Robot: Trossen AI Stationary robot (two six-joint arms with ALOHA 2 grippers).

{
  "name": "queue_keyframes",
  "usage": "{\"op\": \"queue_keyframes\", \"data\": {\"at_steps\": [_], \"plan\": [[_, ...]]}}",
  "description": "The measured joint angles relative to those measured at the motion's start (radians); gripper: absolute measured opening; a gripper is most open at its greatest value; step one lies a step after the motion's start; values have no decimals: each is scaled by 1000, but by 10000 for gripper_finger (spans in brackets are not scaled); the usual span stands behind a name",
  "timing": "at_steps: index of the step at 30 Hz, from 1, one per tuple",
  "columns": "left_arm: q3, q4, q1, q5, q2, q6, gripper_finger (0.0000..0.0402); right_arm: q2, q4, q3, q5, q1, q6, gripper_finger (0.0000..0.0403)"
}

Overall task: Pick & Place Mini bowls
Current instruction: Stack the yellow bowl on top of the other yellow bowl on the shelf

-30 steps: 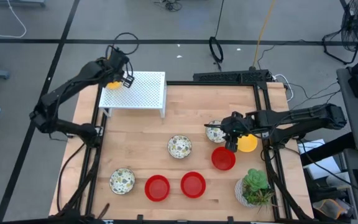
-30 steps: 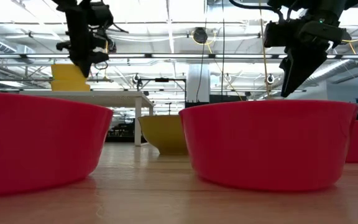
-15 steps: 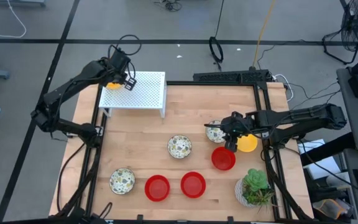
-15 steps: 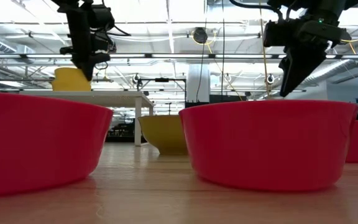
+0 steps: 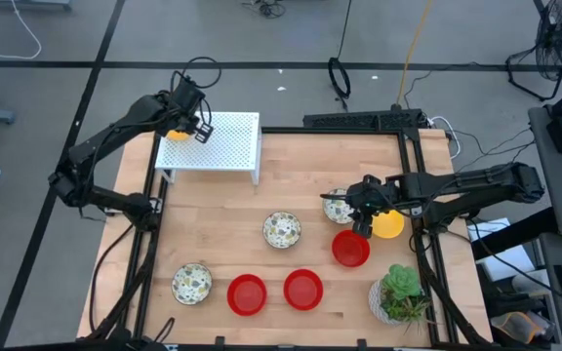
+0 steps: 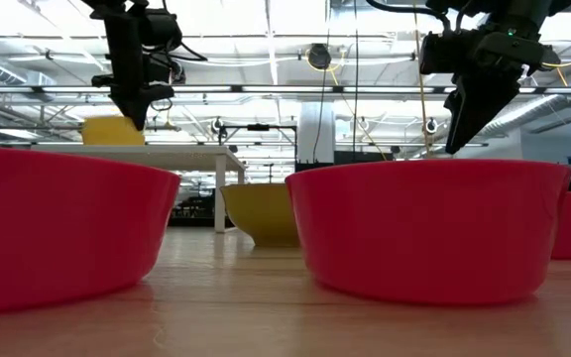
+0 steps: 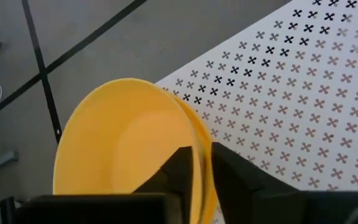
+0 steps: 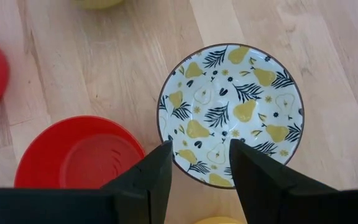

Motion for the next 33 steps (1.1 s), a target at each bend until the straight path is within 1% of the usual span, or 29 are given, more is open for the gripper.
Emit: {"op": "queue_keyframes", "data": {"at_steps": [4,7,9,12,15,17,19,22,25,28,33], "plan": [[0,0,0,0,0,-6,119,0,0,0,0,0,0,146],[0,0,0,0,0,33,154,0,-5,1,1,0,0,146],[0,2,0,0,0,42,172,1,-67,28,1,0,0,146],[0,3,0,0,-1,38,192,0,-193,109,2,0,2,146],[0,3,-4,4,-1,23,202,0,-290,171,2,0,88,146],[0,3,-11,6,-1,9,204,-1,-342,183,0,0,175,146],[0,5,-22,8,-1,6,201,8,-416,179,-28,0,270,146],[0,20,-43,8,-9,6,189,28,-530,144,-130,1,426,146],[0,68,-71,9,-24,17,175,49,-553,87,-229,9,526,146],[0,133,-100,25,-55,23,162,71,-527,37,-308,12,550,146],[0,247,-148,140,-123,41,146,101,-492,5,-337,12,540,146]]}}
